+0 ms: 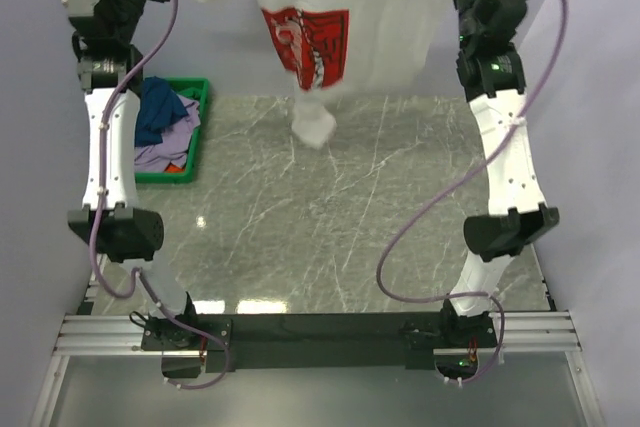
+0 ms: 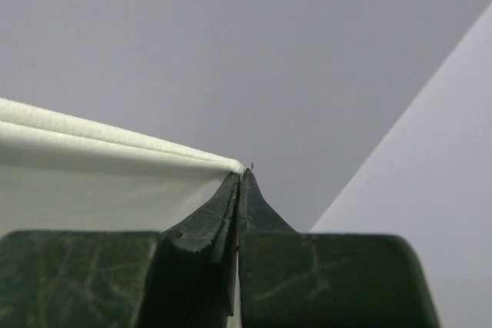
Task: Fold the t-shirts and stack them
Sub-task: Flatten the tshirt out
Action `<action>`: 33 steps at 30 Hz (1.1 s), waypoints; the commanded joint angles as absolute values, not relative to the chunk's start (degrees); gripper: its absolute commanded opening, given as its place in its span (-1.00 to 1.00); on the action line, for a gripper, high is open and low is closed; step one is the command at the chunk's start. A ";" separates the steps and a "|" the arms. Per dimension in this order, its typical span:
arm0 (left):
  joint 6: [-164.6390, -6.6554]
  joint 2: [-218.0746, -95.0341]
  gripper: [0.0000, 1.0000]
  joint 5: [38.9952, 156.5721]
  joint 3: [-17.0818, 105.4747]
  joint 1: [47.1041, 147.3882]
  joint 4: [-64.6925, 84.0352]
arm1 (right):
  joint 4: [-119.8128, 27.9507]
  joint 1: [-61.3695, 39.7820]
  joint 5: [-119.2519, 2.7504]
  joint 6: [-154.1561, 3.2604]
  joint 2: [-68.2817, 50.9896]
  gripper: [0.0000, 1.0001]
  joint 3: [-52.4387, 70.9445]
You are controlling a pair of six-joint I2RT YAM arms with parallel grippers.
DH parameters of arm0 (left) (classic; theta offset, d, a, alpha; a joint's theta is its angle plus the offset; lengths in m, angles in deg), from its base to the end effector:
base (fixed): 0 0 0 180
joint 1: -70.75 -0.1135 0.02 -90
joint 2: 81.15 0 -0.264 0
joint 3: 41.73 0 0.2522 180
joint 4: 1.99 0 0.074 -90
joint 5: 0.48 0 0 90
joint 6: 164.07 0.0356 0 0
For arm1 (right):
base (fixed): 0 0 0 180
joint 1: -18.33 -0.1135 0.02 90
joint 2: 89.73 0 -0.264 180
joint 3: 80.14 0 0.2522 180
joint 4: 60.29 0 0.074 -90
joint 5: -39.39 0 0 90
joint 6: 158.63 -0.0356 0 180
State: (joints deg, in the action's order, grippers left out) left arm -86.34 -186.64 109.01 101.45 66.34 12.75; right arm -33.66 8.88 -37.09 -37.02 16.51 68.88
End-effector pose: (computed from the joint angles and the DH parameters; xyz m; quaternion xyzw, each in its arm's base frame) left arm 0.3889 0.0181 0.5640 0.0607 0.5590 -0.1496 0.8133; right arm 0.3794 0.0547 0.5685 -0.1211 0.5917 -0.2220 0.7655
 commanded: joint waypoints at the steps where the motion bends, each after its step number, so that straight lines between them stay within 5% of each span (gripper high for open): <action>1: -86.29 -178.80 -0.99 100.33 97.93 63.98 -1.33 | -50.57 13.23 -32.41 -36.03 7.66 -1.00 67.04; 5: -80.16 -169.86 -0.99 102.35 79.51 63.80 -2.20 | -44.09 14.81 -37.94 -37.35 6.53 -1.00 59.94; 16: -54.59 -156.13 -0.99 108.85 31.67 62.40 18.97 | -39.84 15.17 -51.74 -24.35 -12.63 -1.00 1.51; 21: -45.34 -152.16 -0.99 112.37 23.45 63.28 30.47 | -37.22 15.52 -52.63 -18.28 -20.03 -1.00 -14.67; 33: -22.14 -144.88 -0.99 117.91 27.93 63.98 64.66 | -11.21 15.78 -57.20 -9.14 -30.12 -1.00 -17.50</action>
State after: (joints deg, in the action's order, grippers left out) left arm -34.60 -149.57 119.26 25.48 64.73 50.28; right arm -20.64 13.78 -60.98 -15.73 -24.71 -16.97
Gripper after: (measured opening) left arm 0.020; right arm 0.006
